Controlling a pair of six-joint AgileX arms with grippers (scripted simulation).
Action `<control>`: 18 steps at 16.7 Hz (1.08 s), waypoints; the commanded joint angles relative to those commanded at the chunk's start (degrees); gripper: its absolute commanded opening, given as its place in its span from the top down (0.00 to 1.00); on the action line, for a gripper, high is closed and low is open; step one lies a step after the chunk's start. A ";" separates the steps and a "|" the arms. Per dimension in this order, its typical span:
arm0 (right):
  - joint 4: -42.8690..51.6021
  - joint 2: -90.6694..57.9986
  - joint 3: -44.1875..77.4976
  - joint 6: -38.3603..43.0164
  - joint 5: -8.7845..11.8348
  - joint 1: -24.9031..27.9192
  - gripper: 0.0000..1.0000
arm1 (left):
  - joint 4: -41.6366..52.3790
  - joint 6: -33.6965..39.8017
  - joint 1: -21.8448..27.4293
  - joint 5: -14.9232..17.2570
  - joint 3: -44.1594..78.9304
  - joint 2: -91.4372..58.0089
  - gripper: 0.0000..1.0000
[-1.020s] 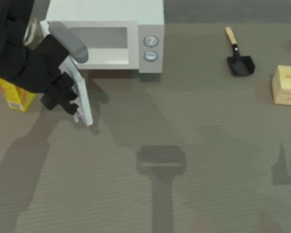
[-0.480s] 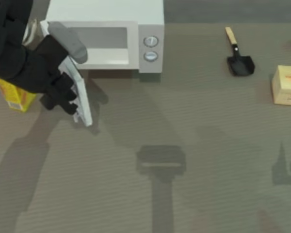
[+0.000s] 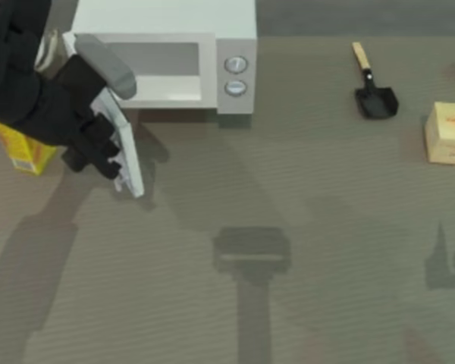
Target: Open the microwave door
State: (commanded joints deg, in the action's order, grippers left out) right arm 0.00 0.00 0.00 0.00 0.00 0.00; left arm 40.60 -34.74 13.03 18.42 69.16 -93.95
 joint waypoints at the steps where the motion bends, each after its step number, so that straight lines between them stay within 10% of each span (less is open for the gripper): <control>1: 0.00 0.00 0.00 0.00 0.00 0.00 0.00 | 0.00 0.00 0.00 0.00 0.00 0.00 1.00; 18: 0.00 0.00 0.00 0.00 0.00 0.00 0.00 | 5.24 -13.10 -5.31 5.06 1.01 -0.49 1.00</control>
State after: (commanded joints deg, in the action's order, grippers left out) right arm 0.00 0.00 0.00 0.00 0.00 0.00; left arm 45.85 -47.84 7.72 23.47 70.17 -94.44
